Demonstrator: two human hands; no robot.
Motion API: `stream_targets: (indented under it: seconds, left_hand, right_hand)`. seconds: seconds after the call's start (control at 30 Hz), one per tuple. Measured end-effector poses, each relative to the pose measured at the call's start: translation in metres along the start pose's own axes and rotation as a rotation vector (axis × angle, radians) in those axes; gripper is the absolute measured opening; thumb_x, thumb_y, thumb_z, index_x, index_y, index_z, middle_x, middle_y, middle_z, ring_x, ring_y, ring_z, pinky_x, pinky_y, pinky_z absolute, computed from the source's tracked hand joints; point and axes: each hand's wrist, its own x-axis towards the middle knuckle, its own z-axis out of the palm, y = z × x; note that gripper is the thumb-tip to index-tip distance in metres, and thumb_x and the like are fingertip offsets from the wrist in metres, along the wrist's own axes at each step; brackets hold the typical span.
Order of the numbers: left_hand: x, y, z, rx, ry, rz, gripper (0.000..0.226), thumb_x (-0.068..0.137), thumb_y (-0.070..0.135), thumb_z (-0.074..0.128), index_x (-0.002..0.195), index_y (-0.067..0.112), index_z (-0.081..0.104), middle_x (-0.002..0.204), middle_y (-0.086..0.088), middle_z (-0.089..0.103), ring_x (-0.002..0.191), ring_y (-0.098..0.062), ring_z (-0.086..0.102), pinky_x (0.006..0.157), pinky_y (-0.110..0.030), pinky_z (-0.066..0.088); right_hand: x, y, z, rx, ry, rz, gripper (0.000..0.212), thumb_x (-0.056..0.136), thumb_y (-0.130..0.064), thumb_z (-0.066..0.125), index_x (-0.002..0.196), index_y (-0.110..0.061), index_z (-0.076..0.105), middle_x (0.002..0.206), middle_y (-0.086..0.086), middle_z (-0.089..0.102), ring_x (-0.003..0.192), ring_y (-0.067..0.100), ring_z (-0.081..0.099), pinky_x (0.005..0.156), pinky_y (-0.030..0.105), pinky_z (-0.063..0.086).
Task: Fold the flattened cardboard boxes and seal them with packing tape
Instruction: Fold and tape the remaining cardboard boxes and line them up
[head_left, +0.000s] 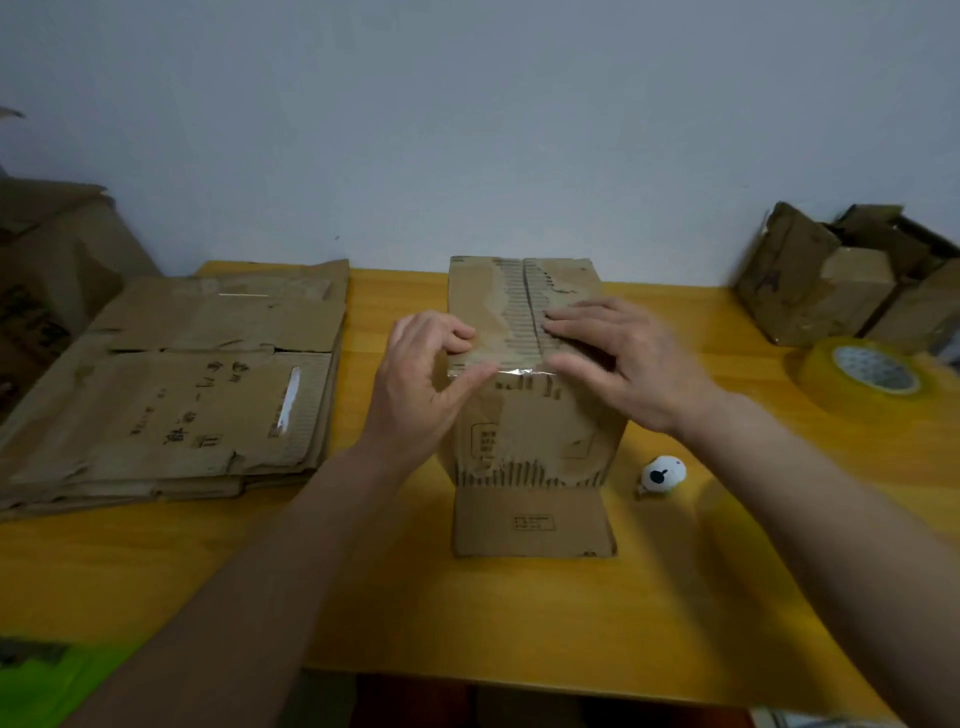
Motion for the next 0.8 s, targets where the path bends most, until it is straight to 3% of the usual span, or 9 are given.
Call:
stream_targets:
  seconds: [0.1, 0.2, 0.3, 0.4, 0.57, 0.63, 0.7, 0.77, 0.8]
  left_hand:
    - [0.009, 0.008, 0.017, -0.076, 0.179, 0.021, 0.043, 0.094, 0.044, 0.053, 0.075, 0.005, 0.053, 0.084, -0.008, 0.057, 0.088, -0.017, 0.057, 0.081, -0.022, 0.048]
    - [0.013, 0.015, 0.037, -0.081, 0.347, -0.056, 0.042, 0.1, 0.031, 0.041, 0.067, 0.007, 0.049, 0.071, -0.01, 0.048, 0.069, -0.016, 0.047, 0.074, -0.019, 0.048]
    - [0.012, 0.015, 0.044, -0.119, 0.374, -0.1, 0.054, 0.102, 0.034, 0.033, 0.068, -0.002, 0.055, 0.072, -0.02, 0.051, 0.071, -0.02, 0.049, 0.086, -0.009, 0.043]
    - [0.014, 0.009, 0.042, -0.105, 0.345, -0.03, 0.053, 0.103, 0.03, 0.031, 0.071, -0.005, 0.056, 0.073, -0.02, 0.052, 0.075, -0.02, 0.05, 0.097, -0.02, 0.045]
    - [0.043, 0.0, 0.018, 0.127, 0.051, -0.123, 0.027, 0.098, 0.025, 0.044, 0.079, 0.008, 0.052, 0.085, -0.006, 0.045, 0.078, -0.011, 0.041, 0.067, -0.024, 0.037]
    - [0.062, 0.016, 0.007, 0.34, -0.106, -0.289, 0.019, 0.096, 0.031, 0.051, 0.087, 0.014, 0.055, 0.096, -0.002, 0.047, 0.09, -0.014, 0.045, 0.076, -0.027, 0.039]
    - [0.07, 0.04, 0.01, 0.508, -0.221, -0.324, 0.031, 0.095, 0.044, 0.049, 0.104, 0.017, 0.061, 0.112, -0.003, 0.052, 0.11, -0.02, 0.046, 0.089, -0.032, 0.038]
    - [0.067, 0.061, 0.024, 0.585, -0.396, -0.324, 0.059, 0.091, 0.063, 0.04, 0.125, 0.018, 0.055, 0.132, -0.004, 0.051, 0.124, -0.025, 0.042, 0.102, -0.04, 0.037]
    - [0.062, 0.066, 0.032, 0.639, -0.488, -0.338, 0.072, 0.088, 0.071, 0.035, 0.135, 0.018, 0.048, 0.141, -0.007, 0.046, 0.132, -0.028, 0.037, 0.108, -0.044, 0.033]
  right_hand:
    - [-0.003, -0.005, 0.018, 0.46, 0.35, 0.216, 0.043, 0.093, -0.044, 0.044, 0.096, -0.015, 0.075, 0.105, -0.005, 0.071, 0.104, 0.006, 0.063, 0.097, 0.035, 0.047]
    - [-0.003, -0.008, 0.036, 0.618, 0.658, 0.312, 0.034, 0.095, -0.034, 0.047, 0.085, -0.015, 0.074, 0.09, -0.003, 0.073, 0.092, 0.009, 0.068, 0.098, 0.041, 0.049]
    - [-0.009, 0.0, 0.049, 0.484, 0.684, 0.204, 0.035, 0.095, -0.033, 0.053, 0.088, -0.004, 0.072, 0.095, 0.007, 0.071, 0.098, 0.016, 0.065, 0.103, 0.043, 0.044]
    - [-0.013, 0.007, 0.052, 0.404, 0.569, 0.11, 0.048, 0.092, -0.045, 0.054, 0.095, 0.001, 0.067, 0.105, 0.011, 0.068, 0.108, 0.022, 0.061, 0.108, 0.042, 0.038]
    - [-0.018, 0.009, 0.041, 0.265, 0.245, 0.11, 0.055, 0.084, -0.047, 0.061, 0.12, -0.007, 0.055, 0.133, 0.007, 0.052, 0.132, 0.018, 0.04, 0.116, 0.046, 0.027]
    - [-0.015, -0.005, 0.042, 0.329, 0.163, 0.155, 0.057, 0.086, -0.035, 0.065, 0.133, -0.011, 0.044, 0.147, 0.003, 0.035, 0.14, 0.016, 0.027, 0.117, 0.043, 0.025]
    - [-0.012, -0.023, 0.042, 0.588, 0.178, 0.185, 0.063, 0.089, -0.019, 0.062, 0.144, -0.013, 0.031, 0.153, -0.002, 0.022, 0.144, 0.014, 0.02, 0.118, 0.032, 0.023]
    - [-0.016, -0.028, 0.038, 0.813, 0.3, 0.328, 0.051, 0.091, -0.004, 0.052, 0.139, -0.01, 0.037, 0.146, 0.004, 0.035, 0.137, 0.018, 0.036, 0.111, 0.028, 0.036]
    - [-0.022, -0.024, 0.033, 0.77, 0.334, 0.419, 0.043, 0.09, 0.001, 0.048, 0.131, -0.01, 0.045, 0.135, 0.007, 0.047, 0.128, 0.021, 0.046, 0.104, 0.028, 0.042]
